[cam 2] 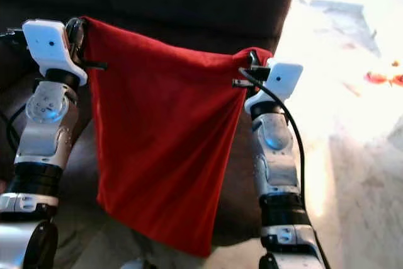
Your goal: Move the pillow to the sofa from floor
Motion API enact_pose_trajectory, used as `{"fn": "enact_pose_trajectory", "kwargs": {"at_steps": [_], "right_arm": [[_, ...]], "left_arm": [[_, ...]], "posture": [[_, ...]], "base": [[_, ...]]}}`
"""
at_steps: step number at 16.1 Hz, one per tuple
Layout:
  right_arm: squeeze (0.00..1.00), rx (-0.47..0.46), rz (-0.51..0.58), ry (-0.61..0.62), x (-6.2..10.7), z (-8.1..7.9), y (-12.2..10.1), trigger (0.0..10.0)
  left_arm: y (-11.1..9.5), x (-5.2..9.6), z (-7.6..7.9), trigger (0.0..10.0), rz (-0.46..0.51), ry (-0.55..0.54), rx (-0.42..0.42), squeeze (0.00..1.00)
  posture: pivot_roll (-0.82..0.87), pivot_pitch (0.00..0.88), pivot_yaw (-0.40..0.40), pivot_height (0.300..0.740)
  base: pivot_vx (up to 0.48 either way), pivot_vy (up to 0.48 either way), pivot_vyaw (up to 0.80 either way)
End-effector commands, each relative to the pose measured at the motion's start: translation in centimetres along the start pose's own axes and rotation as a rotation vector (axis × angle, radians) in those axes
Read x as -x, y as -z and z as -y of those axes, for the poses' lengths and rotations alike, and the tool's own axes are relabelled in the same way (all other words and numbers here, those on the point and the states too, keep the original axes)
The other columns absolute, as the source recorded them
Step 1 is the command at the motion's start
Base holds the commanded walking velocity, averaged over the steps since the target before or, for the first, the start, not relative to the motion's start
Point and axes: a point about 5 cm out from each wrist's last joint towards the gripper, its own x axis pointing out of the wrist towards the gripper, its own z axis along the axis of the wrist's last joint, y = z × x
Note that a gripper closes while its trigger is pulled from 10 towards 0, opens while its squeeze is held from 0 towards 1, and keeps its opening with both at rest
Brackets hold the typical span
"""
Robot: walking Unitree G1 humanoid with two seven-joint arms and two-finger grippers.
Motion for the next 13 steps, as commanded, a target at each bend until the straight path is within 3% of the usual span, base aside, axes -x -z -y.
{"fn": "enact_pose_trajectory", "kwargs": {"at_steps": [1,7,13], "right_arm": [[0.00,-0.002,0.129,-0.014,-0.8,-0.5,-2.9,10.0],[0.00,-0.005,0.137,-0.019,-0.8,-0.6,-3.3,10.0],[0.00,-0.011,0.146,-0.021,-0.9,-0.7,-3.6,10.0]], "left_arm": [[-1.5,-0.5,-0.8,10.0,0.057,-0.020,-0.016,0.00],[-2.7,-1.2,-0.7,10.0,0.096,-0.013,-0.016,0.00],[-5.1,-2.5,-0.6,10.0,0.196,-0.009,0.009,0.00]], "posture": [[0.09,0.038,-0.033,0.740],[0.09,0.036,-0.031,0.740],[0.09,0.037,-0.029,0.740]], "base": [[0.352,0.000,0.00],[0.352,0.000,0.00],[0.349,0.000,0.00]]}}
